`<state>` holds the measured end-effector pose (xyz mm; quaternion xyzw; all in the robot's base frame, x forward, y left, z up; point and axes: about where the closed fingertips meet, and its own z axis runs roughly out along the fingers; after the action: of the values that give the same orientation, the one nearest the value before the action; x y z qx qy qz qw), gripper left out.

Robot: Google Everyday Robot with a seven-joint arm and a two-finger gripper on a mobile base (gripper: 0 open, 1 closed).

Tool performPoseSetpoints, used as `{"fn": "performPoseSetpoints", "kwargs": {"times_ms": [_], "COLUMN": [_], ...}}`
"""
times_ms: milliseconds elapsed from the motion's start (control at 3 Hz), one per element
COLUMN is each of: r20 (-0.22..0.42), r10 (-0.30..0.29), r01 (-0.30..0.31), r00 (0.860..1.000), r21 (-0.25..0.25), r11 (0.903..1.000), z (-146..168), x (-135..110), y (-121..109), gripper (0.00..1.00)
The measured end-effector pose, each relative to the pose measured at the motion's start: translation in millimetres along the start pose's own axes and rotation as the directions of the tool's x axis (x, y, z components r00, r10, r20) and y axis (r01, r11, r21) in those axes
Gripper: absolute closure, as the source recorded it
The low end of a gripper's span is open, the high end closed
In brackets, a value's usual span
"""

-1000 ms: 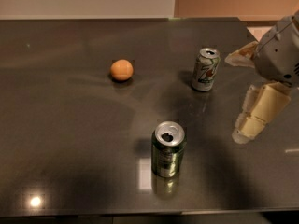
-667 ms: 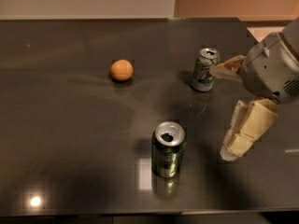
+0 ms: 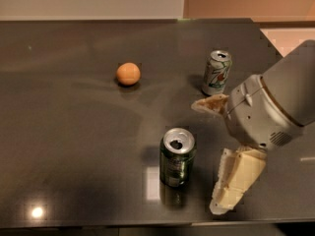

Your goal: Move green can near 7up can

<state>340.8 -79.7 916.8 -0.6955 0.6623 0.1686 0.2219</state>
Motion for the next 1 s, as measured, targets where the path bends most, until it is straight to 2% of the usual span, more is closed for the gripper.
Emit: {"fn": "performPoseSetpoints", "kwargs": {"times_ms": [333,667,1000], "r20": [0.001,0.005,0.006], "r10": [-0.025,-0.021,-0.001], "r01": [0.025,0.021,0.001], "r00": [1.0,1.0,1.0], "r21": [-0.024,-0.034,-0.031], "r11": [0.9994,0.9992,0.9995], "z": [25.1,41.1,47.5], "x": [-6.3,-7.4,-7.0], "y": [2.9,-4.8,-13.0], "gripper": [0.0,0.0,0.16]}}
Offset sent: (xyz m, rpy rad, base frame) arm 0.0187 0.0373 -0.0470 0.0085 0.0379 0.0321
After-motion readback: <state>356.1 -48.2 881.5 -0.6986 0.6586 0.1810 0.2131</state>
